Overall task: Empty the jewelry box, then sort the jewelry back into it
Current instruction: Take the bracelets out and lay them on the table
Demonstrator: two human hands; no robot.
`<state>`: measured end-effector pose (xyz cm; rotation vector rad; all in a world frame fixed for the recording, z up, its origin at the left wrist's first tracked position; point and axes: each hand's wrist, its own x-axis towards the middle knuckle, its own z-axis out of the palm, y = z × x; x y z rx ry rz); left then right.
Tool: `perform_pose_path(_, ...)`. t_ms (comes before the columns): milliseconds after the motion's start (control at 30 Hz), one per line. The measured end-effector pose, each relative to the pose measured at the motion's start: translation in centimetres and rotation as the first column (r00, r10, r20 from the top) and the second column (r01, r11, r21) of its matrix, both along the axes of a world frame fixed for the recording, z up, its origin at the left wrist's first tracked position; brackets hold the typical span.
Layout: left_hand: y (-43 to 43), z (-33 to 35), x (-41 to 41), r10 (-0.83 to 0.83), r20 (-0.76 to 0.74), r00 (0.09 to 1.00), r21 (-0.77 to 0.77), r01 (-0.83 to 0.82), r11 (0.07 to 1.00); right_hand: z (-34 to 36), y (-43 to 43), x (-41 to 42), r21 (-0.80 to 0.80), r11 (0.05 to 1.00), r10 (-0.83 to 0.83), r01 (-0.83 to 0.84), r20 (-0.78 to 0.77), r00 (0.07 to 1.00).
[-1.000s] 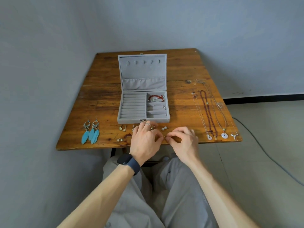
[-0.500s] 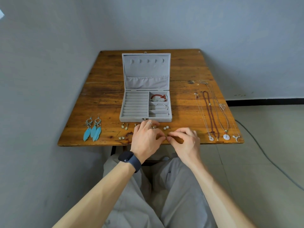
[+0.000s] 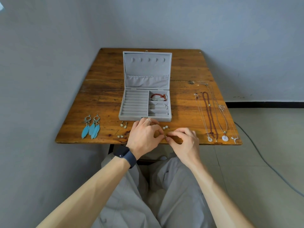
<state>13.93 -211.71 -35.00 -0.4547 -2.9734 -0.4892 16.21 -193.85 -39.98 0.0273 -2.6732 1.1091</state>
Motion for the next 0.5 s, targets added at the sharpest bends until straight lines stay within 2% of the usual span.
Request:
perform_pose_path(133, -1.6, 1.2, -1.7, 0.013, -0.1, 0.995, 0.104, -0.002, 0.995, 1.4, 0.9, 0.0, -0.178, 0.984, 0.05, -0.029, 0.115, 0.992)
perform_pose_path(200, -2.7, 1.7, -3.6, 0.054, -0.113, 0.992, 0.123, -0.04, 0.992, 2.7, 1.2, -0.7, -0.215, 0.976, 0.065, -0.038, 0.121, 0.991)
perform_pose_path(267, -3.5, 1.8, -5.8, 0.092, -0.083, 0.992, 0.102, -0.084, 0.991, 4.1, 1.2, -2.2, -0.203, 0.978, 0.077, -0.055, 0.104, 0.992)
perform_pose_path(367, -4.1, 1.7, -9.0, 0.095, 0.041, 0.995, 0.034, -0.097, 0.995, 5.9, 0.8, -5.7, -0.153, 0.985, 0.099, -0.082, 0.101, 0.99)
perform_pose_path(500, -4.1, 0.3, -11.0, 0.083, 0.196, 0.977, -0.096, -0.065, 0.993, 7.3, -0.7, -10.8, 0.028, 0.991, 0.128, -0.133, 0.125, 0.984)
